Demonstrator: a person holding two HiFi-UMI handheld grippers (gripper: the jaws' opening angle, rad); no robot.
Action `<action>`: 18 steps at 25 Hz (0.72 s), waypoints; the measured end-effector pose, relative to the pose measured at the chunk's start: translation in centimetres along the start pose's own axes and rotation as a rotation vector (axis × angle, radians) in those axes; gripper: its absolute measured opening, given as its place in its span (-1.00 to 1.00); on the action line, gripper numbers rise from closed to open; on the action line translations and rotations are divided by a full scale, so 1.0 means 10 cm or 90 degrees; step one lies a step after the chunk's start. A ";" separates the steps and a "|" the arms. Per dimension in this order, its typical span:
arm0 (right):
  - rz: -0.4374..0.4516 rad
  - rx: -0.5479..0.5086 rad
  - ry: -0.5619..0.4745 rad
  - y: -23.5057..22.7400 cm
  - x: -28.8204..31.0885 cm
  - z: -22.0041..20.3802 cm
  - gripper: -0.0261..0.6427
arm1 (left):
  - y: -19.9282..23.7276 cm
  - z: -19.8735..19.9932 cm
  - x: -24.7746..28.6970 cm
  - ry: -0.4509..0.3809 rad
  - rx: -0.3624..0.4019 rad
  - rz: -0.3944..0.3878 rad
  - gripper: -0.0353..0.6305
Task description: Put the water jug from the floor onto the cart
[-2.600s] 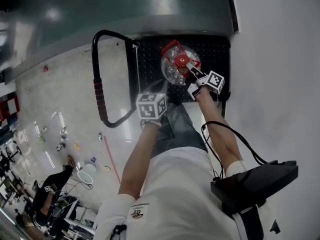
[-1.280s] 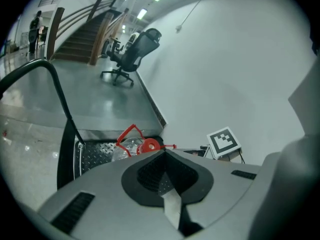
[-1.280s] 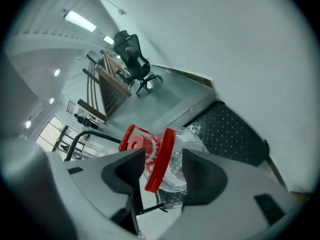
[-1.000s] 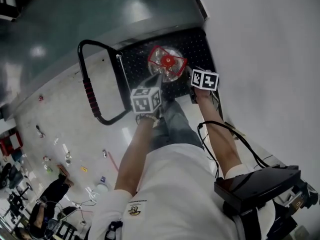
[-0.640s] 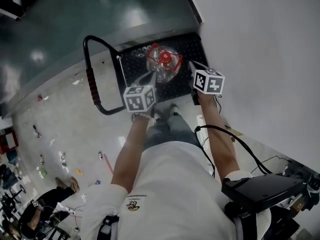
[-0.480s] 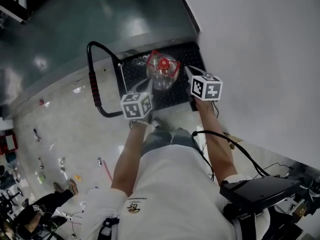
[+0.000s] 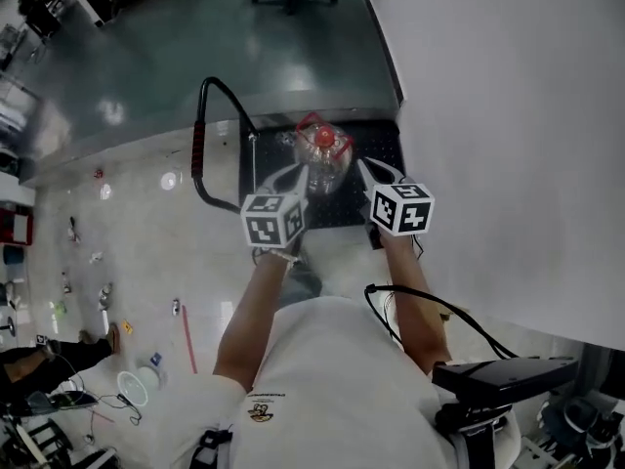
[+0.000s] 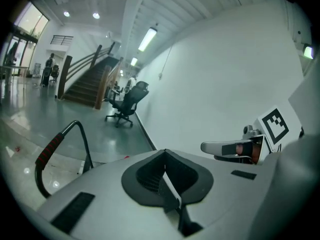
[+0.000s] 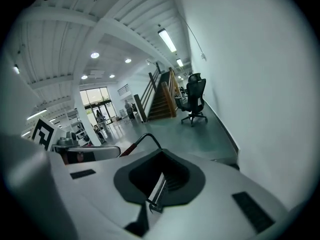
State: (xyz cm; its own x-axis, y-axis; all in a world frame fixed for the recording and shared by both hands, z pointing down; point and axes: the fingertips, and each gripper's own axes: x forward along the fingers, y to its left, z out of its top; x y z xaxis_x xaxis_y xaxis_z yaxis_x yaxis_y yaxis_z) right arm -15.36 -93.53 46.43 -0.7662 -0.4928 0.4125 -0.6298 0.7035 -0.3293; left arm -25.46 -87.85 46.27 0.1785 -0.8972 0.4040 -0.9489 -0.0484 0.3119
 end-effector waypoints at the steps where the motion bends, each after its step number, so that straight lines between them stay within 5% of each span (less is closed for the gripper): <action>1: 0.010 -0.009 -0.001 0.02 -0.12 -0.09 -0.88 | -0.11 -0.09 -0.07 -0.005 0.001 0.008 -0.89; 10: 0.052 -0.044 -0.010 0.31 -1.28 -0.69 -0.88 | -0.97 -0.78 -0.94 -0.003 0.010 0.045 -0.89; 18: 0.071 -0.037 -0.016 0.44 -1.71 -0.77 -0.88 | -1.24 -0.91 -1.21 -0.006 0.001 0.027 -0.89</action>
State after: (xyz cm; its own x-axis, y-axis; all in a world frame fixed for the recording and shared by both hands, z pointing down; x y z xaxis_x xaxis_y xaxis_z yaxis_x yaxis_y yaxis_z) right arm -4.05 -78.03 44.44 -0.8342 -0.4227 0.3541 -0.5331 0.7824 -0.3220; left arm -13.45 -72.42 45.29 0.1356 -0.9023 0.4092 -0.9559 -0.0105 0.2935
